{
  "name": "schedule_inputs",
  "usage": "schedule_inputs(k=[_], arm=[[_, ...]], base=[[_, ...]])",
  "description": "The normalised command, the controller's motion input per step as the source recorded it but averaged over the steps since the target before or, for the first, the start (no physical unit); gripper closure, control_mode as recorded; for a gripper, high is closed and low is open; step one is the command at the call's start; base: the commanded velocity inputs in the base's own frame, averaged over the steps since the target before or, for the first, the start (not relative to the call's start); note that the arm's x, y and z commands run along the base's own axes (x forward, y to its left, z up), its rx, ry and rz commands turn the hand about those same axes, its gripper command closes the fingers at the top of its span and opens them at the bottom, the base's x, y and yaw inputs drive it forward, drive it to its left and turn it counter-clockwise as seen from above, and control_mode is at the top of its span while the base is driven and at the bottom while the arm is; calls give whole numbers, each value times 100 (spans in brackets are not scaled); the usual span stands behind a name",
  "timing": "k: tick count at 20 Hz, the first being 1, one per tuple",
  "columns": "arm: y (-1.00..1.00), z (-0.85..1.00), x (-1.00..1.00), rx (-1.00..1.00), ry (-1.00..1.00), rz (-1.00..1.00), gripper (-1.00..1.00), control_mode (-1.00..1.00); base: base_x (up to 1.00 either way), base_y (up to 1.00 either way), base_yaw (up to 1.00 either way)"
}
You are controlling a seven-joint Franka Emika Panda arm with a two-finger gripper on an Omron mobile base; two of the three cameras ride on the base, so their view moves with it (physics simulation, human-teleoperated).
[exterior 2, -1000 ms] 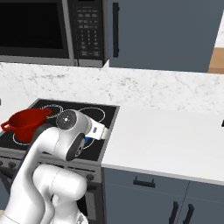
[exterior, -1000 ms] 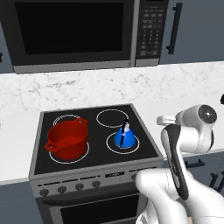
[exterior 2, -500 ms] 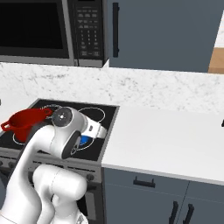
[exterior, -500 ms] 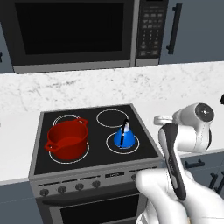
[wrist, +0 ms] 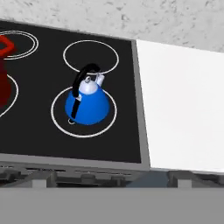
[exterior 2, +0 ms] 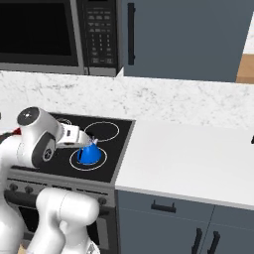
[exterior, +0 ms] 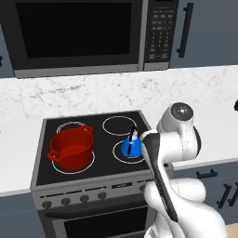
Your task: Pick the kettle from the counter and place it on a stove burner. Then turn the burner on.
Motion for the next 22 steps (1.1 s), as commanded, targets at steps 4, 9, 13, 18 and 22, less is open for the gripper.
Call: schedule_inputs(k=[4,9,13,18,22], arm=[[100,-58,-46,-40,10,24,-100,-100],[100,-70,-39,-40,10,23,-100,-100],[100,-76,-36,-44,2,22,-100,-100],[100,-90,-56,-41,0,17,-100,-100],[80,-77,-61,-25,-12,4,-100,-100]], base=[[0,0,0],[0,0,0],[0,0,0],[0,0,0],[0,0,0]])
